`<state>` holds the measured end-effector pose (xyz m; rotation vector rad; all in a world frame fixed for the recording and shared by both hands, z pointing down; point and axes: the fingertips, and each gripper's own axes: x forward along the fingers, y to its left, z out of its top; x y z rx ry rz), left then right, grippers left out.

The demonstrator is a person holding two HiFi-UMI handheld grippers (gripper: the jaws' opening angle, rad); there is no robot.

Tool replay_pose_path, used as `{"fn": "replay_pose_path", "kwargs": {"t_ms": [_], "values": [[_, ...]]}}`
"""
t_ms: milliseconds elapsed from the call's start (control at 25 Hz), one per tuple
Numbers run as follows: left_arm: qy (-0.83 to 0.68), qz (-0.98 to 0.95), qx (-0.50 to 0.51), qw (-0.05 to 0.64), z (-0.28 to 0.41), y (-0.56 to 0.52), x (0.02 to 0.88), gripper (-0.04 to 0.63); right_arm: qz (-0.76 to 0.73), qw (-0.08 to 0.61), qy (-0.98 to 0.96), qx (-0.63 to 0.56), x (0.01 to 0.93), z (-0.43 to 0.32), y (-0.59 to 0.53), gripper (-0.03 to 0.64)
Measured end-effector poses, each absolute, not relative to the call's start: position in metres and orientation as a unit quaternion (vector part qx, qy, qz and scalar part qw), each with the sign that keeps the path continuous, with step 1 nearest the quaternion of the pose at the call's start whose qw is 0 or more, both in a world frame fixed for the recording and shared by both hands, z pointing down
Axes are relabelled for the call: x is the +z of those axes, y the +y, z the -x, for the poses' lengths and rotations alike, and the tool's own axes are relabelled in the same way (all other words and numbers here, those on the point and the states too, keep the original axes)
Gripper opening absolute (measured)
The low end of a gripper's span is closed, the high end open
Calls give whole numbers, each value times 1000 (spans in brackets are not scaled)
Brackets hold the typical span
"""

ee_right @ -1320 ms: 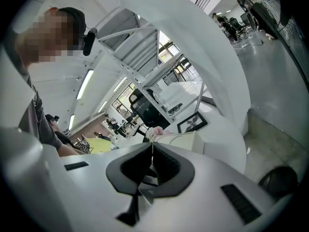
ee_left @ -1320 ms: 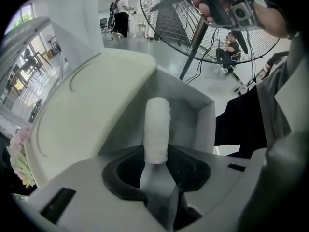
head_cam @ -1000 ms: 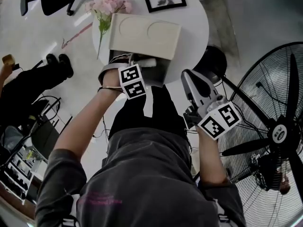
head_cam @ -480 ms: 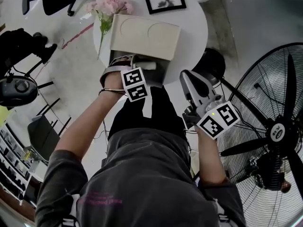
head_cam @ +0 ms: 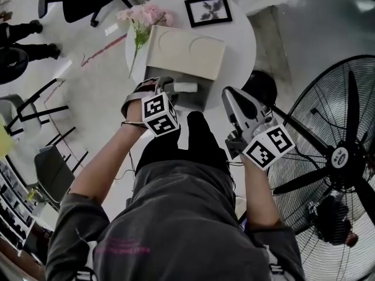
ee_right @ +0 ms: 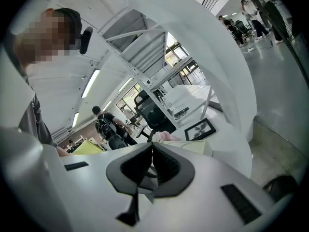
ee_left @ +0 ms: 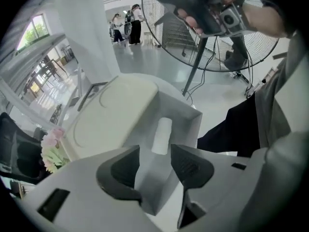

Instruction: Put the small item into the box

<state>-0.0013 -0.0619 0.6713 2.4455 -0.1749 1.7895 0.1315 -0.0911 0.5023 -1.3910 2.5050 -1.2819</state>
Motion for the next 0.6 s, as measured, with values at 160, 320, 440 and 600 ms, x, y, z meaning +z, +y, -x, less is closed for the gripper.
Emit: {"fn": "replay_pose_path", "kwargs": {"t_ms": [160,320,440,600], "values": [[-93,-836,540,35,4,-77,634,174,442,1,806,-393,488,-124,-94,21],[-133,-862,488,29,12,-91,590,125,443,-2,813,-378,471,-115,-94,21],[-158,-883,439,38,16,-99,557,101,443,-3,819,-364,457,-111,-95,21],[-186,-905,379,50,27,-104,521,75,442,-2,829,-342,435,-104,-97,21]]}}
